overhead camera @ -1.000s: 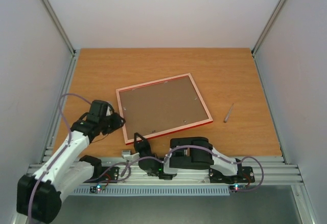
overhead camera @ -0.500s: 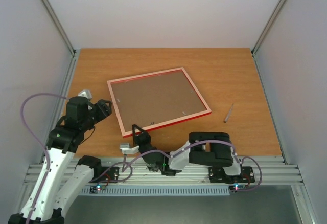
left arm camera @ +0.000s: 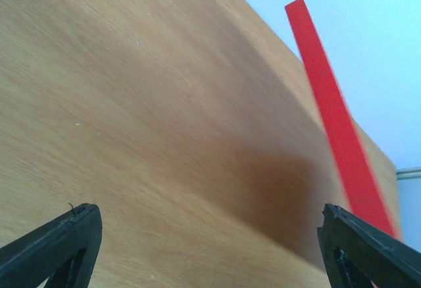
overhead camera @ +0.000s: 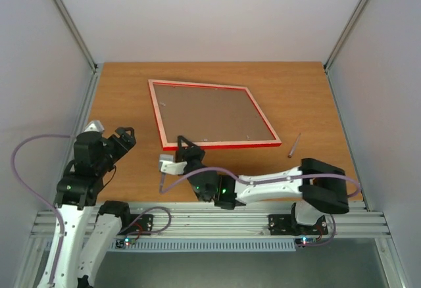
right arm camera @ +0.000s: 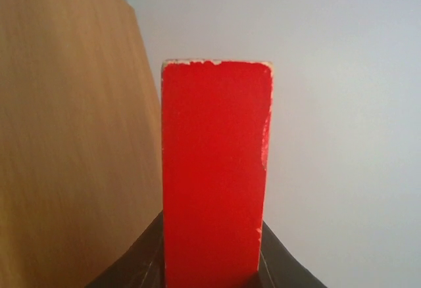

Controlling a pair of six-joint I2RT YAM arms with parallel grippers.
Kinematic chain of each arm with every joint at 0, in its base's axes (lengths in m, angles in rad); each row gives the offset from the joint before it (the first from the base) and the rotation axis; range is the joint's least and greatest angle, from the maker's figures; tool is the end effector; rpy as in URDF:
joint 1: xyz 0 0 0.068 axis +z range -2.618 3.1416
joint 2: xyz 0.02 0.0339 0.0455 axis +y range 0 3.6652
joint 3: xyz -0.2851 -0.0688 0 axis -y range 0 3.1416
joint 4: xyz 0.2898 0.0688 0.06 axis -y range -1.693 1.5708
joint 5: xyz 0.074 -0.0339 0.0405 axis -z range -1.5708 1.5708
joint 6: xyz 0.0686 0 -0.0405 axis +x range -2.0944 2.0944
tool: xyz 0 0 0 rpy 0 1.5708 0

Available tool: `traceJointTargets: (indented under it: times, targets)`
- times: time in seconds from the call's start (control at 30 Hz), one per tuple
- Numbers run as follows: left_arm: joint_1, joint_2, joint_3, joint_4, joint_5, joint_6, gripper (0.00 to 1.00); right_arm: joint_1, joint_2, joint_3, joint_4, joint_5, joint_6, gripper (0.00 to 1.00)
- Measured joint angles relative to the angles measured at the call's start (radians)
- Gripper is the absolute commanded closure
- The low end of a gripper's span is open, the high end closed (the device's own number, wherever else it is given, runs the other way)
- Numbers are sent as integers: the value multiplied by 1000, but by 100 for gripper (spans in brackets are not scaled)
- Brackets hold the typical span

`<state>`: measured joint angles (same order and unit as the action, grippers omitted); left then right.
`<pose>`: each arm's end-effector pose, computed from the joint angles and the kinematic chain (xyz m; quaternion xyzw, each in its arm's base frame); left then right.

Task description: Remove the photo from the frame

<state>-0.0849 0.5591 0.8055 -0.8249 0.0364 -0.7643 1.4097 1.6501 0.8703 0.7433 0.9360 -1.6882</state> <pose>0.1633 -0.0164 0.3157 -0.2848 0.8319 -0.2107 0.4271 0.1196 0.3913 0.2324 -0.6355 0.3271 -0.4076 0.5684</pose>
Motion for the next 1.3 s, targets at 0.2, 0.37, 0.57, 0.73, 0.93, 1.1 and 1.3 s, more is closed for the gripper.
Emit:
traceJointTargets:
  times: [0.2, 0.37, 0.57, 0.73, 0.93, 1.1, 1.3]
  targets:
    - [2, -62, -93, 49, 46, -68, 6, -57, -147, 154, -383, -82, 280, 92]
    - [2, -53, -207, 121, 129, -130, 6, -98, -159, 326, -615, -163, 414, 95]
    - [0, 22, -331, 293, 253, -220, 6, -184, -159, 566, -883, -268, 613, 96]
    - [-18, 79, -380, 386, 302, -261, 6, -266, -148, 741, -1023, -316, 789, 97]
    - [-79, 128, -414, 488, 318, -299, 5, -328, -120, 877, -1104, -358, 956, 98]
    - [-148, 204, -468, 627, 323, -357, 4, -384, -121, 904, -1102, -384, 1071, 98]
    - [-261, 330, -525, 805, 315, -457, 4, -453, -124, 919, -1099, -399, 1231, 98]
